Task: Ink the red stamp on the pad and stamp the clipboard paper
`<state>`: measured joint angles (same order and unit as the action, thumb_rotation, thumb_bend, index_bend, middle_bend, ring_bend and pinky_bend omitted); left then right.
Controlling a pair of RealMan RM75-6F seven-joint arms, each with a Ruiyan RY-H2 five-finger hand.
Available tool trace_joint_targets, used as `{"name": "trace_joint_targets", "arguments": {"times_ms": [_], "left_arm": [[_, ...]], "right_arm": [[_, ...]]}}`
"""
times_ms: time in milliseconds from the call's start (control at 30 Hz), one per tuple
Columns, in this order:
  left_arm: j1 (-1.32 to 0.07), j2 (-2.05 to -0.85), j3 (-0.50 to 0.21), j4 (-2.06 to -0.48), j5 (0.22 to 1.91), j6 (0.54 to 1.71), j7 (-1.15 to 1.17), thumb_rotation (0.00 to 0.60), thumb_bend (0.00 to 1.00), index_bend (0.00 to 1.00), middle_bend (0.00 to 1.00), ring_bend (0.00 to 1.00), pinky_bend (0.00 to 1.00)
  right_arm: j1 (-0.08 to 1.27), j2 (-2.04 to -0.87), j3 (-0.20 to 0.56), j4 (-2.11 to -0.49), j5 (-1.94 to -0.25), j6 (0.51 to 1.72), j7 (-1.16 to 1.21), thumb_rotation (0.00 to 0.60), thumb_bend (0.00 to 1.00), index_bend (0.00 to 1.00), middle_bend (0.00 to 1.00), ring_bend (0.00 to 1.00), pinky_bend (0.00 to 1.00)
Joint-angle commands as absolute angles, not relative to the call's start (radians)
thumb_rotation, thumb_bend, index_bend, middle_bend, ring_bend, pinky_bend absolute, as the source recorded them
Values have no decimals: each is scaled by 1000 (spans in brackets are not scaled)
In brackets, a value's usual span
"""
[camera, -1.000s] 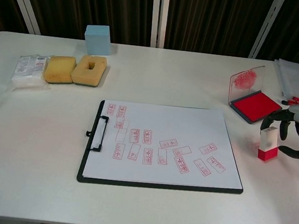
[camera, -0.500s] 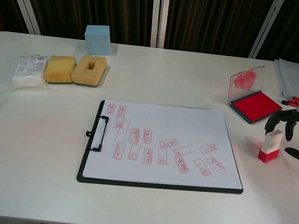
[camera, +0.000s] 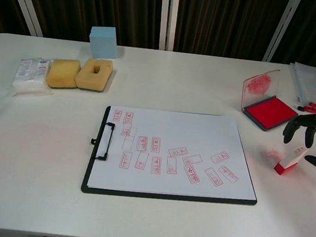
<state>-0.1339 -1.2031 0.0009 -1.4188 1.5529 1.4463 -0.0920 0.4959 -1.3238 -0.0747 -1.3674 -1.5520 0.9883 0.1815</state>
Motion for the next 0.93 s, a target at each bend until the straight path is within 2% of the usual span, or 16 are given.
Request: {"name": "trace_joint_targets", "arguments": {"times_ms": [33, 200, 300, 333, 367, 400, 467, 667, 933], "left_arm": [[-133, -1201, 1, -1422, 1553, 1448, -90, 444, 123, 80, 66, 96, 189], [-132, -1196, -1, -1432, 1556, 1454, -83, 444, 123, 80, 66, 96, 189], [-132, -1192, -4, -1444, 1559, 1463, -75, 445, 123, 80, 66, 96, 188], [-131, -1190, -5, -1448, 1560, 1467, -71, 444, 122, 80, 66, 96, 188], [-130, -1188, -7, -1455, 1561, 1473, -66, 444, 123, 80, 66, 96, 188], [-129, -1185, -8, -1461, 1563, 1478, -61, 444, 123, 80, 66, 96, 188], [-127, -1182, -11, -1467, 1564, 1487, -53, 443, 123, 80, 66, 96, 188], [-122, -1173, -17, -1471, 1563, 1501, -47, 440, 123, 80, 66, 96, 187], [-124, -1166, -23, -1467, 1558, 1500, -58, 440, 123, 80, 66, 96, 187]], "right_arm": [[488, -1292, -77, -1398, -1575, 1023, 188, 600, 322, 358, 218, 394, 611], [443, -1196, -62, -1486, -1627, 1181, 213, 600, 292, 326, 208, 376, 588], [385, -1158, -35, -1507, -1651, 1340, 177, 600, 249, 232, 194, 320, 505], [360, -1160, -20, -1497, -1651, 1397, 129, 600, 235, 192, 175, 269, 444], [326, -1170, -3, -1480, -1637, 1457, 37, 600, 219, 126, 128, 171, 323], [291, -1176, 11, -1479, -1602, 1495, -70, 600, 202, 54, 62, 67, 157], [244, -1181, 29, -1512, -1524, 1524, -205, 600, 185, 0, 4, 0, 12], [169, -1197, 51, -1549, -1367, 1519, -249, 600, 177, 0, 0, 0, 0], [125, -1232, 74, -1534, -1325, 1545, -249, 600, 176, 0, 0, 0, 0]]}}
